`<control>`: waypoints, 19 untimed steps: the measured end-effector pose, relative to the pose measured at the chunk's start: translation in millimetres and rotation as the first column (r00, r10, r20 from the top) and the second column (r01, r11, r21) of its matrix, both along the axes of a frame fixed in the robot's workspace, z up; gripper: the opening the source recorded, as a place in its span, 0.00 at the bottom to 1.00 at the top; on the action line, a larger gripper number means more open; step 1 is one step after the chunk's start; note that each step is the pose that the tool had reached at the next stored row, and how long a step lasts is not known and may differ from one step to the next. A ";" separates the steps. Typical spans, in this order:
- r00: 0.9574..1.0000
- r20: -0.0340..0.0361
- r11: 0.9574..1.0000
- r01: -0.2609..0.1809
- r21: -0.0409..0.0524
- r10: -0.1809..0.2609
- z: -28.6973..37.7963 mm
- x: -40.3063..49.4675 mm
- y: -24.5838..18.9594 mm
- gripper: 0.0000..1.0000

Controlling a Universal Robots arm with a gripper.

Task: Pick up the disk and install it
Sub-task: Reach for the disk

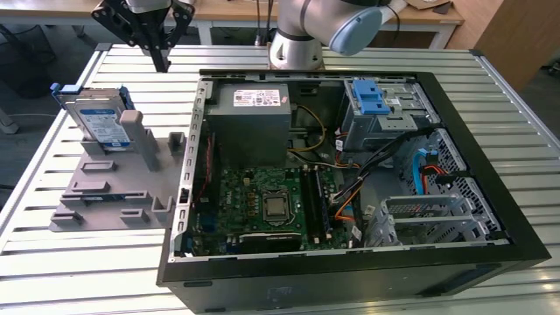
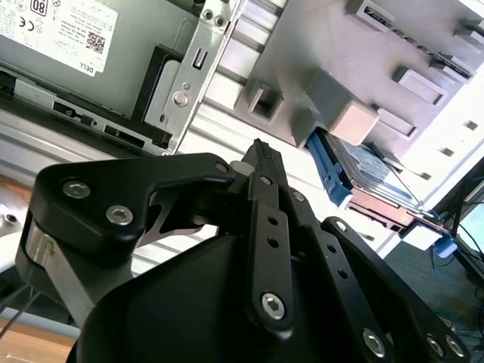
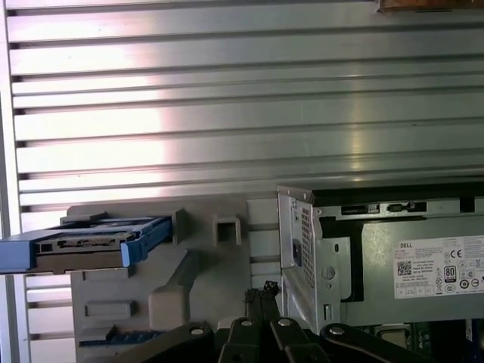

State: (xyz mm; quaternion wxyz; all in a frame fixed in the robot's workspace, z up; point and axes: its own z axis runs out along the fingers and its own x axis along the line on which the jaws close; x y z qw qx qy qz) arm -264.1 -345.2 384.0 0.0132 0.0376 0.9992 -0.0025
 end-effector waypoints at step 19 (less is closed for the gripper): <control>1.000 0.000 1.000 0.000 0.000 0.000 -0.7 -13.3 2.4 0.11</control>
